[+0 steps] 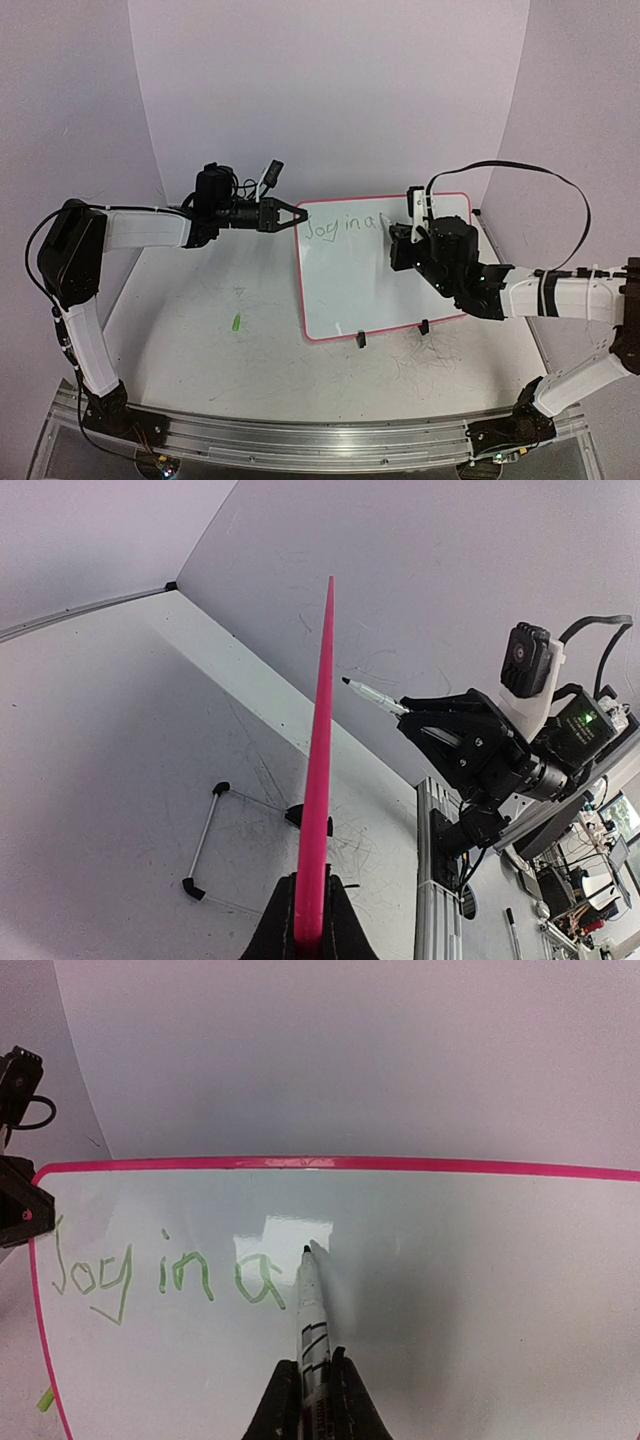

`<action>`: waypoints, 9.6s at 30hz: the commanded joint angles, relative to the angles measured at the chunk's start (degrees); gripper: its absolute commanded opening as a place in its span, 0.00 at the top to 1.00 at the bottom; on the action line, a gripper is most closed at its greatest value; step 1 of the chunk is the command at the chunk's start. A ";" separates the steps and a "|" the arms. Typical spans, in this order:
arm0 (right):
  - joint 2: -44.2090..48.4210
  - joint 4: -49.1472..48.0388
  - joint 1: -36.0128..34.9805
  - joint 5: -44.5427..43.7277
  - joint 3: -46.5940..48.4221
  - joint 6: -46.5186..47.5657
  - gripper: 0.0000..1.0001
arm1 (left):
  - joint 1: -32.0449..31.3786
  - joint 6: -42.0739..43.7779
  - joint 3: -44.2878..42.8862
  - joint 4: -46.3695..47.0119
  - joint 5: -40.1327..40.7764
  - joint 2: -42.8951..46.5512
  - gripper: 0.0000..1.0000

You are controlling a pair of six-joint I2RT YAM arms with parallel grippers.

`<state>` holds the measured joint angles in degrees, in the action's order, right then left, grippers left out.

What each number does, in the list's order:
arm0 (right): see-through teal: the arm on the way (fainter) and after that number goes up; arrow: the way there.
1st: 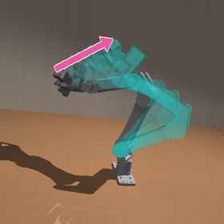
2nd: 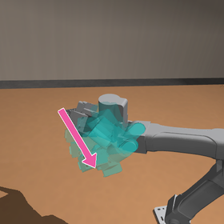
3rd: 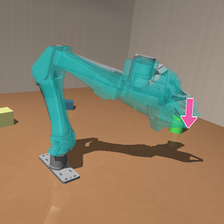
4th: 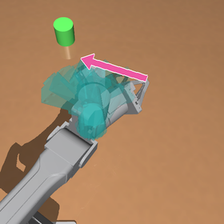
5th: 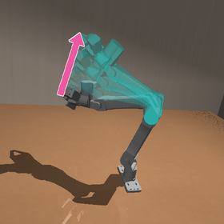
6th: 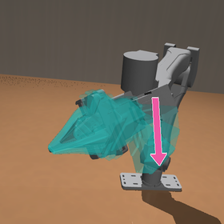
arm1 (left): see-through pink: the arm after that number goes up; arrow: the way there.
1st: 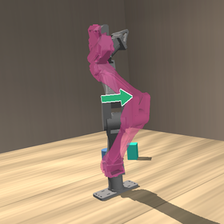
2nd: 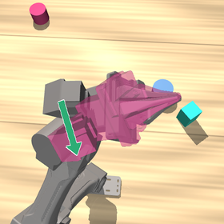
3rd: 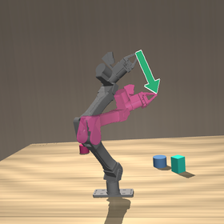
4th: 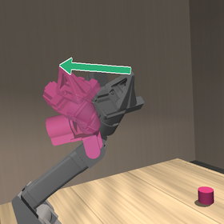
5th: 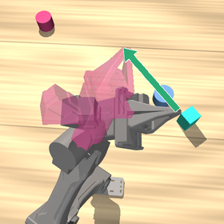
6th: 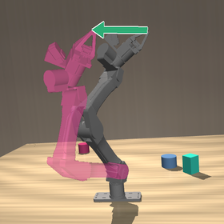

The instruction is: Write a sentence on the whiteboard

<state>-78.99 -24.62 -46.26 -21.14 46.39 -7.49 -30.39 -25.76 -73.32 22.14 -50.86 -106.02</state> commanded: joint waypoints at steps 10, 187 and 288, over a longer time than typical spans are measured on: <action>-2.23 -2.00 0.29 -2.75 0.87 -0.50 1.00 | -1.34 2.11 0.46 -0.96 2.06 0.80 1.00; 0.38 -2.44 4.04 0.68 1.22 -1.34 1.00 | -1.60 2.29 0.46 -1.05 1.91 1.34 1.00; 11.66 -1.57 5.42 6.97 -9.37 0.60 1.00 | -1.73 2.47 0.28 -1.22 1.76 0.12 1.00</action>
<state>-67.12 -23.18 -40.84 -15.60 37.80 -6.92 -30.81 -25.76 -73.32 22.11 -50.54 -105.71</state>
